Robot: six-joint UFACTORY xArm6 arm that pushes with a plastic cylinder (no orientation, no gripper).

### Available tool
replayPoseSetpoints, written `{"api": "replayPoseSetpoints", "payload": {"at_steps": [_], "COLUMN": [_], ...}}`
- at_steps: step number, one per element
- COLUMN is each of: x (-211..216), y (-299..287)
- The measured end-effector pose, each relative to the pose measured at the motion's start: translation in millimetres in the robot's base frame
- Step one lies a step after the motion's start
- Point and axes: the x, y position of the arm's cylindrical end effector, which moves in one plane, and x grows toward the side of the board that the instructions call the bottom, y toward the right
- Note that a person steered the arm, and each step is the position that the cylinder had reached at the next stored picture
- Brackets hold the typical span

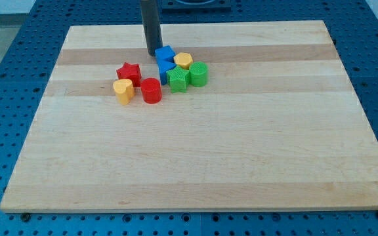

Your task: Move the yellow heart along with red circle a bit right

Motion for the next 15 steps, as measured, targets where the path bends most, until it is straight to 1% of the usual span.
{"api": "replayPoseSetpoints", "payload": {"at_steps": [1, 2, 3, 4, 5, 6, 7, 8, 9, 10, 12, 15], "x": [8, 0, -22, -28, -22, 48, 110, 138, 138, 137, 112, 100], "y": [2, 2, -7, -75, -155, -189, -195, -182, -154, -111, -82, -34]}}
